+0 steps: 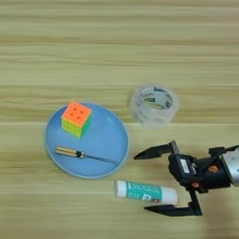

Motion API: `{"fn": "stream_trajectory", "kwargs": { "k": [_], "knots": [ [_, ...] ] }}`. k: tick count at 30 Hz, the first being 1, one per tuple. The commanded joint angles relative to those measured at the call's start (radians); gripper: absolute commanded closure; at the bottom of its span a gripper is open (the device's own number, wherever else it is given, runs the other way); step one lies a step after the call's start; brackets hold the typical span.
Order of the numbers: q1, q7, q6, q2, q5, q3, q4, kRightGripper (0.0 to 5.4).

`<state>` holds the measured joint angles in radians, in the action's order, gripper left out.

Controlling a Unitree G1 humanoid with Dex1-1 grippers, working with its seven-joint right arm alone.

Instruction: Move the objects on the table

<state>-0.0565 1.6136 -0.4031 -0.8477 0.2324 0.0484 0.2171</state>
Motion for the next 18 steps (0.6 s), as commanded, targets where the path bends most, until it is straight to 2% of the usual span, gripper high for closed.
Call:
{"fn": "stream_trajectory", "kwargs": {
  "k": [1, 6, 10, 18],
  "knots": [
    [0.033, -0.044, -0.031, -0.051, -0.016, 0.012, 0.01, 0.05],
    [0.038, -0.061, -0.053, -0.046, -0.044, -0.005, 0.053, 0.05],
    [0.045, -0.066, -0.065, -0.045, -0.053, -0.015, 0.08, 0.34],
    [0.07, -0.082, -0.088, -0.04, -0.072, -0.036, 0.142, 1.27]
  ]
}}
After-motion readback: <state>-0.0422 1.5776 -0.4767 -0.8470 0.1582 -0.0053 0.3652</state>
